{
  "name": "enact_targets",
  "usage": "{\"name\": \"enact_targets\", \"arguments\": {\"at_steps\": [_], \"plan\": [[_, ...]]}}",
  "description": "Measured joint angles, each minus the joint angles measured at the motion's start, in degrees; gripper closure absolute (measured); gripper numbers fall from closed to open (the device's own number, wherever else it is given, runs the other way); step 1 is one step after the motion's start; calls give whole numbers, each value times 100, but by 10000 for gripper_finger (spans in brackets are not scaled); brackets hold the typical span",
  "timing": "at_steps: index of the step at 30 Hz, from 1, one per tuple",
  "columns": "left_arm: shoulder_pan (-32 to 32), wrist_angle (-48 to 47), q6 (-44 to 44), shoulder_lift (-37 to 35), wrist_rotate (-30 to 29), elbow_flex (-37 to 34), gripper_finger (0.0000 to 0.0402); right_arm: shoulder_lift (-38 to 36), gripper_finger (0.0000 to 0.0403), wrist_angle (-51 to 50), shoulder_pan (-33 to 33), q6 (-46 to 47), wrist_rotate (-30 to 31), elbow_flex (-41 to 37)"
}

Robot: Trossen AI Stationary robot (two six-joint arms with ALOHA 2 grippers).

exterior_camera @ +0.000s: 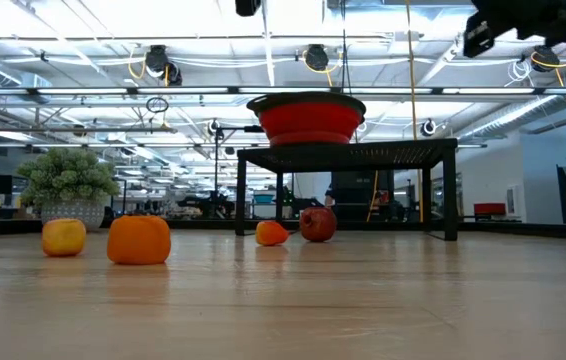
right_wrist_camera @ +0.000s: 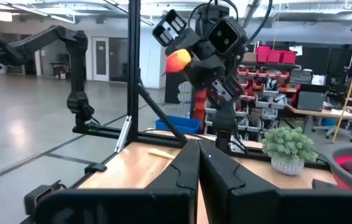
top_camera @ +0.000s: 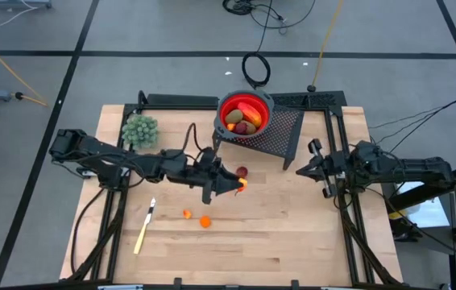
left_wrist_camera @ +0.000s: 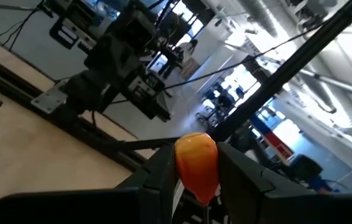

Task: Pick & Place Fruit
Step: Put the pear into the red strainer bowl on the shelf

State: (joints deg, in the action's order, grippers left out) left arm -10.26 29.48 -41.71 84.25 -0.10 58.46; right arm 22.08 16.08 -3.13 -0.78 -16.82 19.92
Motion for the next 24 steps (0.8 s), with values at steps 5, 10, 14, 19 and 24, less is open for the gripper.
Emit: {"name": "enact_targets", "arguments": {"at_steps": [5,10,14,19,24], "plan": [[-1,-297,57,0,0,0,300,937,397,774,-1,-36,-43,0],[2,-653,45,0,0,0,300,1744,374,1193,3,-42,-182,143],[2,-882,36,0,3,0,300,2294,351,1169,10,-206,-445,551],[44,-1185,-112,-2,77,0,300,2897,318,619,80,-646,-450,1224],[108,-1410,-233,-4,268,0,300,3470,279,-229,246,-1264,-448,1959]]}}
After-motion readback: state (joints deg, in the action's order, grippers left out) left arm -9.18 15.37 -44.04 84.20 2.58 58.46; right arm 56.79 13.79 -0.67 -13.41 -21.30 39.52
